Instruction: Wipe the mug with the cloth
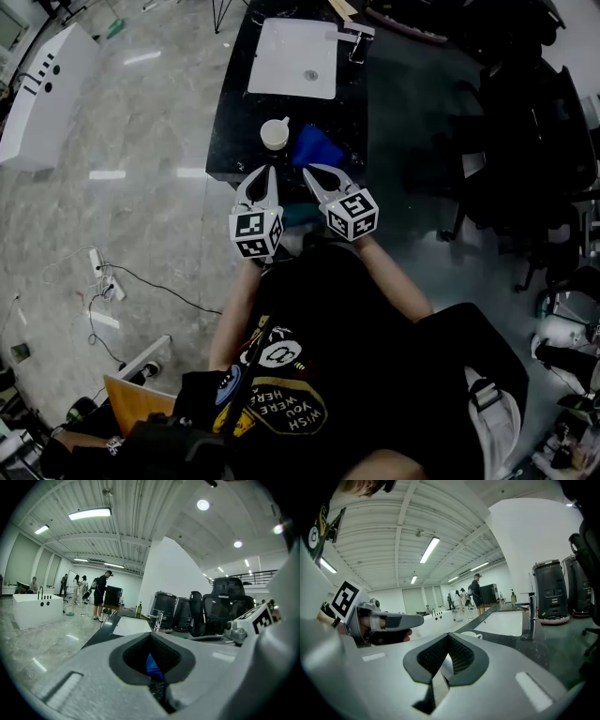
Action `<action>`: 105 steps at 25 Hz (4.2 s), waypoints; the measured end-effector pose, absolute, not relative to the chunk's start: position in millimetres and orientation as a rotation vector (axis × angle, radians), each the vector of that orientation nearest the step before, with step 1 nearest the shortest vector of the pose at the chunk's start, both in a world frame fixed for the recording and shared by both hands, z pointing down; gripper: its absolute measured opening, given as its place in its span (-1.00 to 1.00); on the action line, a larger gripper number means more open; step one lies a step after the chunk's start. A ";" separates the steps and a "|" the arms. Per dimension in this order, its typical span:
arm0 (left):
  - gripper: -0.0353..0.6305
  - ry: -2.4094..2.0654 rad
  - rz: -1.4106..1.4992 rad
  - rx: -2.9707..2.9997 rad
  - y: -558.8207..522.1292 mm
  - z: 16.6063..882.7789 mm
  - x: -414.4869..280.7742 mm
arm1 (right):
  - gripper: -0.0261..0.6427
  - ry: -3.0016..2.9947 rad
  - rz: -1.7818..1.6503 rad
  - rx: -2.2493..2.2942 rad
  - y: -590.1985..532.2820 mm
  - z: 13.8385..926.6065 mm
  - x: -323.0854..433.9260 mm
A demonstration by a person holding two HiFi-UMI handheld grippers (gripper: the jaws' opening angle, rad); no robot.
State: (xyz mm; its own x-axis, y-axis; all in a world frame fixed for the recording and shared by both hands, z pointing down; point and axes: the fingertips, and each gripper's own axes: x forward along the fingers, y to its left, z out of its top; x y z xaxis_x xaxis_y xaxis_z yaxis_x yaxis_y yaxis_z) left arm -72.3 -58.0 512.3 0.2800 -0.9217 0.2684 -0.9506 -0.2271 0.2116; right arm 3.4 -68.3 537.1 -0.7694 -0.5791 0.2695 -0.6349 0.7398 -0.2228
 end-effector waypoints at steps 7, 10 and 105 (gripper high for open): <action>-0.88 -1.676 0.139 2.203 -51.9 528.8 -94.8 | -0.55 -2.540 0.429 0.959 -92.5 614.5 8.7; -0.88 -1.668 0.151 2.197 -48.6 535.3 -98.9 | -0.27 -2.440 0.351 1.028 -121.8 640.8 16.9; -0.88 -1.486 0.192 2.380 -118.7 535.1 -58.1 | -0.91 -2.682 0.450 1.160 -136.9 542.6 -3.3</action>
State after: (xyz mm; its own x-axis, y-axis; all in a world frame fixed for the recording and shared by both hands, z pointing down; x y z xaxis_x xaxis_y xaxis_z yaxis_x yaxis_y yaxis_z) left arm -58.1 -118.7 535.1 0.4475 -0.8483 0.2831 -0.8924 -0.4028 0.2036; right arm -3.3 -136.9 542.6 -0.6779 -0.6775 0.2854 -0.7335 0.6490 -0.2018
